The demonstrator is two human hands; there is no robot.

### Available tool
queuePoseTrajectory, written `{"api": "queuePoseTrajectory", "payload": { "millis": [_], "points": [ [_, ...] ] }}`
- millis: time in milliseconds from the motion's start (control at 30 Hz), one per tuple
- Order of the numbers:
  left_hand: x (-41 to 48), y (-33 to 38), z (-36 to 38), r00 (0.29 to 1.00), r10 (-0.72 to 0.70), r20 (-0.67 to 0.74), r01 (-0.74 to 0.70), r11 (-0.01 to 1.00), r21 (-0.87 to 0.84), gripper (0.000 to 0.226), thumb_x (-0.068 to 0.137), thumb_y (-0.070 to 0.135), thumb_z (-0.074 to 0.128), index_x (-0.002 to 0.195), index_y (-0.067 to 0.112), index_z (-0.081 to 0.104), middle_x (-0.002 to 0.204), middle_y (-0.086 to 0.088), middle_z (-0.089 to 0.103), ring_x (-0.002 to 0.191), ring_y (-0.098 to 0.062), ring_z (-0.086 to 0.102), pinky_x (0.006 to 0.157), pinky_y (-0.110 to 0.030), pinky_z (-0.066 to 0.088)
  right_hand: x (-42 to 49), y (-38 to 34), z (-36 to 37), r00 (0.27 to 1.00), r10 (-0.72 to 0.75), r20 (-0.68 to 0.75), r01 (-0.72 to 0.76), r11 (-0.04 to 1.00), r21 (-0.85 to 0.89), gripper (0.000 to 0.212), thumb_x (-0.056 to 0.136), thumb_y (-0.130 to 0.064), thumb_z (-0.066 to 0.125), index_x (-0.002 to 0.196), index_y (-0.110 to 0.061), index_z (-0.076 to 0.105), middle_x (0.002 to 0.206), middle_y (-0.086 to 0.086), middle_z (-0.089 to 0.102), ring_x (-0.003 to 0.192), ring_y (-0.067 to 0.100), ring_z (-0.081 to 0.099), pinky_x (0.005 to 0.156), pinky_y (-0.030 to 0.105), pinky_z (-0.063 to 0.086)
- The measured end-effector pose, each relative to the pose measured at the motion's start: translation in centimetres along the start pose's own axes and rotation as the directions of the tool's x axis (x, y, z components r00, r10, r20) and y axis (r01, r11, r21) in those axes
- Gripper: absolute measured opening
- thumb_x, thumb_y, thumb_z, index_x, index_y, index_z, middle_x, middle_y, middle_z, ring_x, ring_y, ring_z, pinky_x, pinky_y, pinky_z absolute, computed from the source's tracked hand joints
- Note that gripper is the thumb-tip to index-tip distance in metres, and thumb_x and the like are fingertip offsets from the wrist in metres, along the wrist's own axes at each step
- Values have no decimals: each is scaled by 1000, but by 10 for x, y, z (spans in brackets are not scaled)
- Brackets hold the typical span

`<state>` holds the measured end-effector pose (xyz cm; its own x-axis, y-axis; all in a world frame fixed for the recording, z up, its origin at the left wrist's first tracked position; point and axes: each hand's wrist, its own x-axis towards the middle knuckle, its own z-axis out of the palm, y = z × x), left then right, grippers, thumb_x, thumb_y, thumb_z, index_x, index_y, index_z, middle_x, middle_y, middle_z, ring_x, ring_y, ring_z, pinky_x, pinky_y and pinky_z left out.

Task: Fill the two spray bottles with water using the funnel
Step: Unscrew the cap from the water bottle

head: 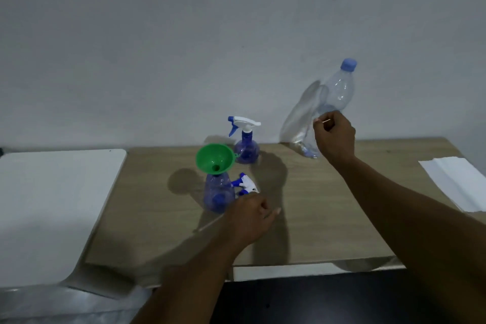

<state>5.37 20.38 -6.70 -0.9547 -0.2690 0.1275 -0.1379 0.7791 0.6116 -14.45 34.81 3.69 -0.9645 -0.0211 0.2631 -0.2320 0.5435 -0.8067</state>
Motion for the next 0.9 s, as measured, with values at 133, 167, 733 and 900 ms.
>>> {"api": "queuePoseTrajectory", "payload": {
  "millis": [133,167,733,900],
  "points": [
    [69,56,17,999,-34,1,34,991,-133,43,74,52,76,104,24,64,105,6,67,97,-15,63,83,-34,53,55,-1,-34,992,-102,-71,100,994,-39,24,87,-34,62,104,-16,59,94,5,65,85,20,63,79,35,51],
    [86,70,18,999,-52,15,53,984,-171,51,73,53,78,113,25,61,114,7,64,103,-15,61,86,-34,52,70,-2,-42,990,-125,-71,121,992,-46,30,88,-36,63,110,-16,57,100,6,64,87,19,62,79,34,49],
    [284,177,63,936,-349,-53,285,837,-467,98,54,59,90,134,26,44,123,6,60,115,-18,58,100,-35,47,179,-4,-70,881,-337,332,392,913,-113,33,92,-40,65,113,-16,57,97,-1,62,85,20,61,76,33,50],
    [253,178,43,940,-324,-111,256,879,-402,100,55,61,88,138,24,46,128,4,62,116,-18,60,98,-31,48,165,-14,-82,807,-427,408,523,838,-157,37,93,-43,63,111,-12,56,92,-2,58,78,18,55,70,30,40]
  ]
}}
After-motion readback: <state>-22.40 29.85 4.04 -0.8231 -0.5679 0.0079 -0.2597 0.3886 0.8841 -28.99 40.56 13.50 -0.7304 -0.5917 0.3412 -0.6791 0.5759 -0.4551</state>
